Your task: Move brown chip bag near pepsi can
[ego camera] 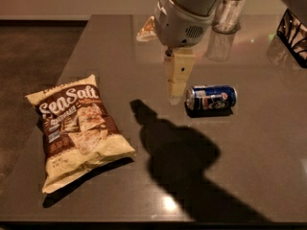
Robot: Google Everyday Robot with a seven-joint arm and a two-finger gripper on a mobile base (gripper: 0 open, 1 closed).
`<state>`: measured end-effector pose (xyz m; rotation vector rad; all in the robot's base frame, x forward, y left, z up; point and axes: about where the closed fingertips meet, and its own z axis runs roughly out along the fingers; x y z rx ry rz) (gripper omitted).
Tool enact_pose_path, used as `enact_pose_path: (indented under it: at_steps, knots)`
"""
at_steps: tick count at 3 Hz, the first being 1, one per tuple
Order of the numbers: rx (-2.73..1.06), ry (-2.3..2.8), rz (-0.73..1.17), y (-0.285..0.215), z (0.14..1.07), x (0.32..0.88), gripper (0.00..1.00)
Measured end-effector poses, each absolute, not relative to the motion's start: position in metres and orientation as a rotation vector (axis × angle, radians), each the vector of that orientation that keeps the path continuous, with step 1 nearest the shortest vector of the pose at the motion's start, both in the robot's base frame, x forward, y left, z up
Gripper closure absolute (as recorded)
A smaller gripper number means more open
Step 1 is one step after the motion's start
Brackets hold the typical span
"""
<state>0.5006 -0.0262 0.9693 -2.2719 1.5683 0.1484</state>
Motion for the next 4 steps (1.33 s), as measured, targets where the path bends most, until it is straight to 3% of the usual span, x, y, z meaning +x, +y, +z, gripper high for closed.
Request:
enact_pose_path:
  at_steps: [2, 4]
  knots:
    - [-2.616, 1.138, 0.188, 0.104, 0.943, 0.489, 0.00]
    - [-2.921, 0.784, 0.060, 0.170, 0.903, 0.477, 0.00]
